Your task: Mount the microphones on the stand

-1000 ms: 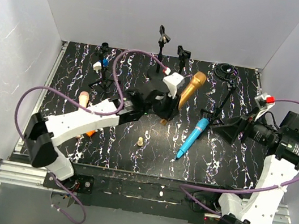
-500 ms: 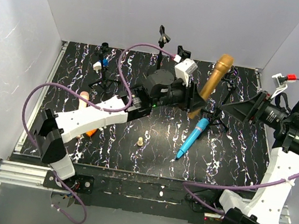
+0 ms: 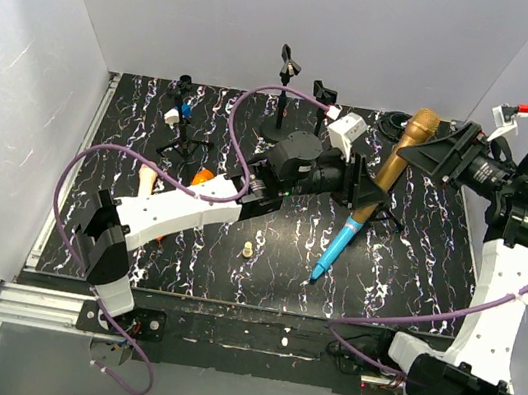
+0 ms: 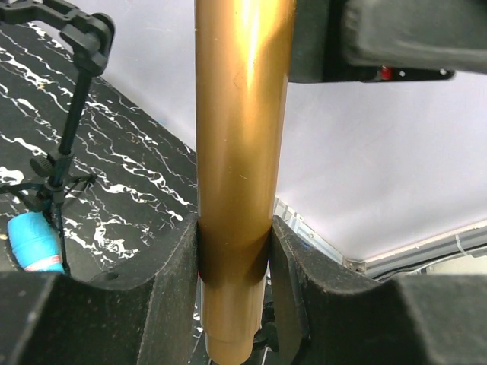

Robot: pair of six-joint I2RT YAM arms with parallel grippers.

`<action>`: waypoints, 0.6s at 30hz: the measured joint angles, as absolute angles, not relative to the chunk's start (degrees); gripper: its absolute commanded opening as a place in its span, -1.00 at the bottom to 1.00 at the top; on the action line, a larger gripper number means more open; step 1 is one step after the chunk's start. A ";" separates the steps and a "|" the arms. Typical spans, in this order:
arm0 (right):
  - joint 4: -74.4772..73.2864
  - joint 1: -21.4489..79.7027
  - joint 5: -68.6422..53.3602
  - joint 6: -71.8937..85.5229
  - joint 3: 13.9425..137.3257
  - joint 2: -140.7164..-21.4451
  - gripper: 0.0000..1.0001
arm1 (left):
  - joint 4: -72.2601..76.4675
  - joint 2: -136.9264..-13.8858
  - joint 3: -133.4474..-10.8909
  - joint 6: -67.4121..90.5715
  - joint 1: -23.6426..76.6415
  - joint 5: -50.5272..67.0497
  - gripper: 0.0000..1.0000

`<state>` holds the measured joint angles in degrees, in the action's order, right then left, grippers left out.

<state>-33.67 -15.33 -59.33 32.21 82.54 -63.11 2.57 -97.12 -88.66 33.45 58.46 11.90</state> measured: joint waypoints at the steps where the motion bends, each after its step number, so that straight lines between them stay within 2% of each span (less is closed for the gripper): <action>1: -33.95 -14.72 -58.28 32.34 83.11 -63.75 0.69 | 2.94 -97.12 -88.66 33.47 58.67 12.08 -1.00; 12: -34.57 -11.94 -54.89 33.52 84.97 -65.87 0.11 | 3.55 -97.69 -88.68 33.23 59.81 12.99 -1.00; 14: -34.57 -11.90 -54.68 33.41 84.97 -65.87 -0.16 | 3.73 -98.17 -88.79 33.23 59.81 13.19 -1.00; 16: -34.48 -11.90 -54.19 32.29 84.97 -66.02 -0.51 | 4.27 -98.43 -88.97 33.56 59.81 13.54 -1.00; 18: -34.04 -12.03 -53.91 31.24 84.97 -66.26 -0.70 | 4.78 -98.43 -89.30 34.39 59.81 13.54 -1.00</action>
